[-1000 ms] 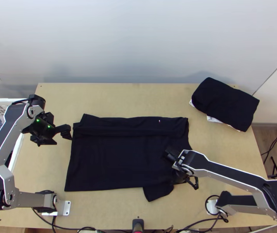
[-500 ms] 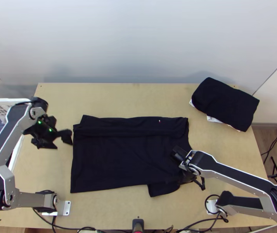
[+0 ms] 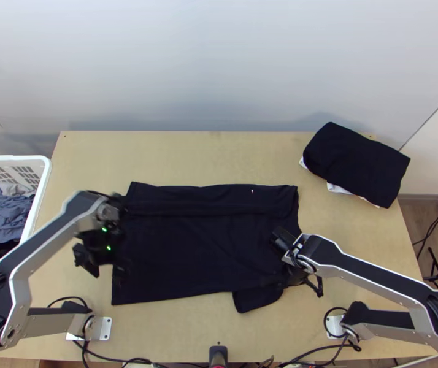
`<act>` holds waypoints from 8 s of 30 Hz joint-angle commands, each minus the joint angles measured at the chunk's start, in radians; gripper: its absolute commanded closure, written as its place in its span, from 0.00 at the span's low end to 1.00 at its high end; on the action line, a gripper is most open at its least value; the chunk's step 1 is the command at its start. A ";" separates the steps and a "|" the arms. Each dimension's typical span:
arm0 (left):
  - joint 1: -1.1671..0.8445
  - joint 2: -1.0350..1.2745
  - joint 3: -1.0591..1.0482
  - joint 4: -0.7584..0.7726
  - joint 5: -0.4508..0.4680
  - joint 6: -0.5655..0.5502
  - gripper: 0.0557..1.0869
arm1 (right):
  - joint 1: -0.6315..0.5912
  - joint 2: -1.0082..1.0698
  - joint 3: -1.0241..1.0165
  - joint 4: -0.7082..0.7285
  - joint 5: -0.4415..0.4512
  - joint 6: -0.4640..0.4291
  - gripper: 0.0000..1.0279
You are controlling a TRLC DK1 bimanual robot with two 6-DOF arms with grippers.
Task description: Fold the t-shirt
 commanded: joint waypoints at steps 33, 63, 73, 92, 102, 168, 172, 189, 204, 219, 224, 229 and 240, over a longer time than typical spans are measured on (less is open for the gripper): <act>-0.267 0.143 -0.251 0.328 -0.012 -0.031 0.97 | -0.010 0.028 0.028 0.008 -0.009 -0.020 0.78; 0.082 0.054 0.097 0.189 -0.007 0.055 0.96 | -0.175 -0.200 0.055 -0.015 -0.037 -0.346 0.97; 0.187 0.143 0.269 0.225 -0.004 -0.007 0.96 | -0.194 -0.205 0.163 0.005 -0.036 -0.463 0.97; 0.251 0.298 0.555 0.219 -0.006 -0.050 0.96 | -0.369 0.148 0.449 0.006 -0.079 -0.443 0.97; 0.254 0.358 0.634 0.219 -0.007 -0.080 0.96 | -0.433 0.306 0.612 0.001 -0.083 -0.435 0.97; 0.263 0.342 0.633 0.178 -0.006 -0.071 0.96 | -0.271 0.033 0.141 0.302 -0.054 -0.368 0.97; 0.263 0.322 0.633 0.167 -0.004 -0.070 0.96 | -0.246 -0.085 0.186 0.209 -0.054 -0.372 0.97; 0.225 0.261 0.610 0.166 0.019 -0.071 0.96 | -0.245 -0.458 0.212 0.078 -0.057 -0.398 0.97; 0.174 0.094 0.409 0.124 0.068 -0.065 0.96 | -0.140 -0.597 0.113 -0.081 -0.198 -0.282 0.97; 0.156 -0.070 0.248 0.090 0.133 -0.021 0.96 | -0.106 -0.438 0.193 -0.200 -0.367 -0.205 0.97; 0.177 -0.066 0.260 0.090 0.139 -0.013 0.96 | -0.143 -0.335 0.275 -0.242 -0.421 -0.239 0.97; 0.216 -0.043 0.292 0.090 0.139 0.005 0.96 | -0.237 -0.248 0.377 -0.276 -0.537 -0.274 0.97; 0.268 0.126 0.472 0.093 0.156 -0.031 0.96 | -0.349 0.042 0.641 -0.539 -0.697 -0.380 0.97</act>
